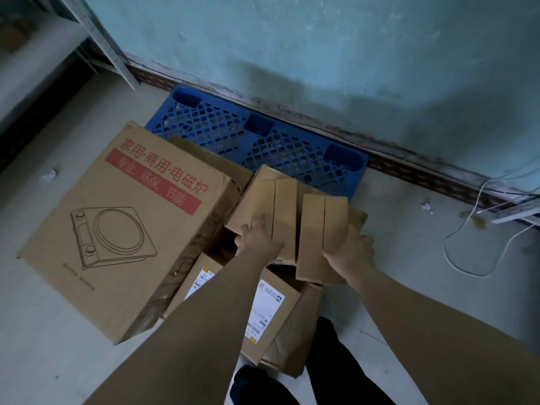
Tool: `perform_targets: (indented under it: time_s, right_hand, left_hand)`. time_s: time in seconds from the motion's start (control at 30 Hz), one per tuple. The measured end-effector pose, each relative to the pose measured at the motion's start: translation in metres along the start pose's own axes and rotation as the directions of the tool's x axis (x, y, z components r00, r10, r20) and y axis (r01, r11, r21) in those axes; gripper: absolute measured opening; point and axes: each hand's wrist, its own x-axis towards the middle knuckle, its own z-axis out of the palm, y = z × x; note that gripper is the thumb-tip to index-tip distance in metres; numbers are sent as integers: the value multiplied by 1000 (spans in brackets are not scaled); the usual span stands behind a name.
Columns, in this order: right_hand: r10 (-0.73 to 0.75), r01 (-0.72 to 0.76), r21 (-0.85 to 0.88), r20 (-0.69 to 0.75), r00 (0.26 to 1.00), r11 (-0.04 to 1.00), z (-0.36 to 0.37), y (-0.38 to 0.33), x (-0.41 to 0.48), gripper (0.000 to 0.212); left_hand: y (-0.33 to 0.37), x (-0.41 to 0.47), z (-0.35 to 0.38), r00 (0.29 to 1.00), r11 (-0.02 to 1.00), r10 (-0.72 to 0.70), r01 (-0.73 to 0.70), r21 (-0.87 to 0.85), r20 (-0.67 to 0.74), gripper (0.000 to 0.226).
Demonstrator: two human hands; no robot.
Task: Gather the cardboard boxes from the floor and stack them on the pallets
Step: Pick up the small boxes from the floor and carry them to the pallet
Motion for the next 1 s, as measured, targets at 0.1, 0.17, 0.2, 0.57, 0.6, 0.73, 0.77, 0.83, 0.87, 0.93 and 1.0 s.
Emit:
perform_targets:
  time_s: [0.1, 0.17, 0.2, 0.57, 0.6, 0.73, 0.77, 0.83, 0.87, 0.93, 1.0]
  right_hand:
    - [-65, 65, -14, -44, 997, 998, -2, -9, -12, 62]
    - [-90, 90, 12, -38, 995, 996, -3, -14, -22, 57]
    - [-112, 113, 21, -45, 993, 993, -2, -15, -27, 49]
    - [-199, 218, 118, -151, 968, 969, 34, -34, -123, 19]
    - [-197, 217, 116, -161, 967, 969, 42, -34, -132, 15]
    - [-218, 254, 154, -216, 952, 955, 76, -28, -167, 19]
    - [-226, 267, 179, -220, 949, 947, 83, -26, -176, 19]
    - [-232, 277, 222, -210, 950, 935, 92, -23, -187, 14]
    - [-234, 281, 228, -213, 949, 932, 96, -21, -195, 13]
    - [-240, 288, 230, -217, 946, 929, 102, -15, -206, 12]
    - [-249, 298, 237, -216, 944, 925, 105, -10, -217, 12]
  left_hand:
    - [-1, -7, -12, 1000, 999, 24, -24, 37, 2, 70]
    - [-4, -12, -19, 999, 998, 50, -51, 29, 16, 63]
    - [-7, -16, -23, 998, 998, 65, -65, 10, 23, 60]
    - [-75, -68, -81, 953, 953, 302, -303, 26, 34, 41]
    - [-84, -72, -86, 946, 946, 322, -324, 30, 40, 42]
    - [-119, -88, -104, 929, 929, 365, -368, 49, 52, 47]
    - [-129, -93, -107, 927, 926, 372, -374, 46, 49, 47]
    - [-142, -98, -112, 924, 924, 380, -381, 42, 39, 46]
    - [-150, -100, -114, 922, 921, 387, -388, 45, 33, 46]
    - [-163, -105, -116, 919, 918, 394, -395, 40, 30, 47]
    - [-175, -109, -117, 917, 916, 399, -400, 35, 18, 48]
